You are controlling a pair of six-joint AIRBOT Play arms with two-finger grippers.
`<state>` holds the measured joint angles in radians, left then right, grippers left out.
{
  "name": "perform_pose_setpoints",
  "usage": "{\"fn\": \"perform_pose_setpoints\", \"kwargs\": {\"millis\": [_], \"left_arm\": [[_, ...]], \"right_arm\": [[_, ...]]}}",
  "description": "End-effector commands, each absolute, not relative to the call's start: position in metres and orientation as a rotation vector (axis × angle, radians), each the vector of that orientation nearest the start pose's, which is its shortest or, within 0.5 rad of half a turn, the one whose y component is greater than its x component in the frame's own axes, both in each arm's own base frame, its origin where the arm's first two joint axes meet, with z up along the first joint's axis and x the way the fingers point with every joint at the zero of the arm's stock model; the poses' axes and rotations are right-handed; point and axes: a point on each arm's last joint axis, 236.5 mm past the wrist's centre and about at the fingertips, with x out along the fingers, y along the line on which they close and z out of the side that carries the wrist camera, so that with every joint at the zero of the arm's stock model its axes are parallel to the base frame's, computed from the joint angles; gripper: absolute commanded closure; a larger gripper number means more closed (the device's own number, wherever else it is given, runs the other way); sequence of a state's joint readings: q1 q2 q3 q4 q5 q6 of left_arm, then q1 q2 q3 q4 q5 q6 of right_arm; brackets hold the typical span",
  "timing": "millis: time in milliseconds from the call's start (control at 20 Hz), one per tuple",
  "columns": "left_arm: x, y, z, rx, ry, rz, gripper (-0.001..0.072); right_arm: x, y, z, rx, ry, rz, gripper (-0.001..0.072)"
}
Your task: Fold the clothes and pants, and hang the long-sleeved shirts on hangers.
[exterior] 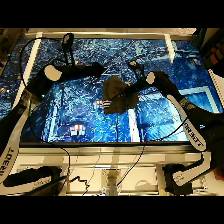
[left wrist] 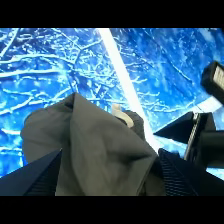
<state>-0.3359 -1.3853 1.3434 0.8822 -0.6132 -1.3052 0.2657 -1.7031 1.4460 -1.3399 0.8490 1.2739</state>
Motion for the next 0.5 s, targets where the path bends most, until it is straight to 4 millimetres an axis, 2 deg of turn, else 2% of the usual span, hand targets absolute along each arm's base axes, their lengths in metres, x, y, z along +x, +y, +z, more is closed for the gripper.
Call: {"fn": "perform_pose_setpoints", "kwargs": {"millis": [0, 100, 200, 250, 300, 400, 450], "left_arm": [[0.474, -0.257, 0.139, -0.315, 0.661, -0.597, 0.0015], [0.474, -0.257, 0.139, -0.315, 0.66, -0.597, 0.0015], [0.474, -0.257, 0.139, -0.315, 0.66, -0.597, 0.0015], [0.474, -0.257, 0.139, -0.315, 0.66, -0.597, 0.0015], [0.474, -0.257, 0.139, -0.315, 0.66, -0.597, 0.0016], [0.474, -0.257, 0.139, -0.315, 0.66, -0.597, 0.0016], [0.474, -0.257, 0.139, -0.315, 0.66, -0.596, 0.0016]], "right_arm": [[0.506, 0.136, -0.057, -0.001, 1.115, 0.29, 0.0083], [0.492, 0.118, -0.071, 0.11, 1.218, 0.265, 0.0157], [0.479, 0.112, -0.081, 0.227, 1.301, 0.28, 0.0261], [0.473, 0.113, -0.084, 0.277, 1.336, 0.307, 0.0332], [0.465, 0.12, -0.083, 0.331, 1.369, 0.369, 0.0441], [0.444, 0.141, -0.07, 0.415, 1.419, 0.536, 0.0691], [0.446, 0.143, -0.065, 0.395, 1.396, 0.58, 0.069]]}}
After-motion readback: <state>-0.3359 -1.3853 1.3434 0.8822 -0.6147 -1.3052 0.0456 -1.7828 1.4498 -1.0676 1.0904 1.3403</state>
